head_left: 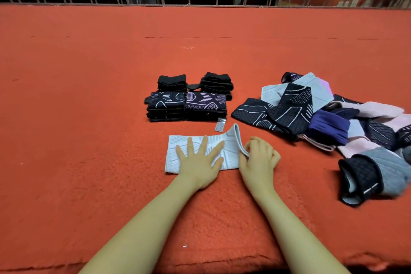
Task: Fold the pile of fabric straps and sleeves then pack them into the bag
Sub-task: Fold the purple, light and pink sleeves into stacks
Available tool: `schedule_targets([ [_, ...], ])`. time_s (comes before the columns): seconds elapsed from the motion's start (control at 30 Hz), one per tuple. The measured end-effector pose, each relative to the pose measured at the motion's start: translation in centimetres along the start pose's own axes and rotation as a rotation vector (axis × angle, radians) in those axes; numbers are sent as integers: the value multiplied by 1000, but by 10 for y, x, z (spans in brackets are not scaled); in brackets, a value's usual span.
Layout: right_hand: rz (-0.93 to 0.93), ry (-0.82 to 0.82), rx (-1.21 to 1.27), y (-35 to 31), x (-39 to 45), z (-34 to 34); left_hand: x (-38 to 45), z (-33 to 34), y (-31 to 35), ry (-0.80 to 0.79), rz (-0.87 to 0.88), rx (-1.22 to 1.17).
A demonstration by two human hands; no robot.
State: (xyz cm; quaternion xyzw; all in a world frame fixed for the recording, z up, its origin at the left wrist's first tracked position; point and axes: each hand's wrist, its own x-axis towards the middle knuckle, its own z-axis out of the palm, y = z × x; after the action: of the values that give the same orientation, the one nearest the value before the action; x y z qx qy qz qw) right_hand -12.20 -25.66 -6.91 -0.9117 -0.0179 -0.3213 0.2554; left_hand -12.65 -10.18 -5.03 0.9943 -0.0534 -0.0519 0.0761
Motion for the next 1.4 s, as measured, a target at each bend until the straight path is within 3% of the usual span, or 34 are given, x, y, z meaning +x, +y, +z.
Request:
schedule_targets([
  [0.17,-147,51,125,-7,3,-10,11,-1,-7,2,69,44],
  [0.33,-203,-110,255,-21,11,-4,17,-5,-20,4,94,4],
  [0.53,-366,-297,162,-49,22,10,-7,0,-65,235,-190,103],
  [0.67,-440,-368,71,-65,13,27,-19,5,-75,461,-306,23],
  [0.77,-472,-461,-31,-63,5,32,-22,7,-77,490,-274,49],
  [0.97,-386,-520,31,-54,7,26,-21,11,-78,547,-125,8],
  [1.1,-414,-570,-214,-51,4,34,-22,13,-79,644,-94,-34],
  [1.17,-401,-503,-255,-53,3,34,-24,11,-81,708,-59,-87],
  [1.3,-349,-496,-235,-55,3,28,-28,0,-73,812,33,-268],
  [1.4,-298,-487,-145,-54,4,25,-25,-14,-54,840,42,-583],
])
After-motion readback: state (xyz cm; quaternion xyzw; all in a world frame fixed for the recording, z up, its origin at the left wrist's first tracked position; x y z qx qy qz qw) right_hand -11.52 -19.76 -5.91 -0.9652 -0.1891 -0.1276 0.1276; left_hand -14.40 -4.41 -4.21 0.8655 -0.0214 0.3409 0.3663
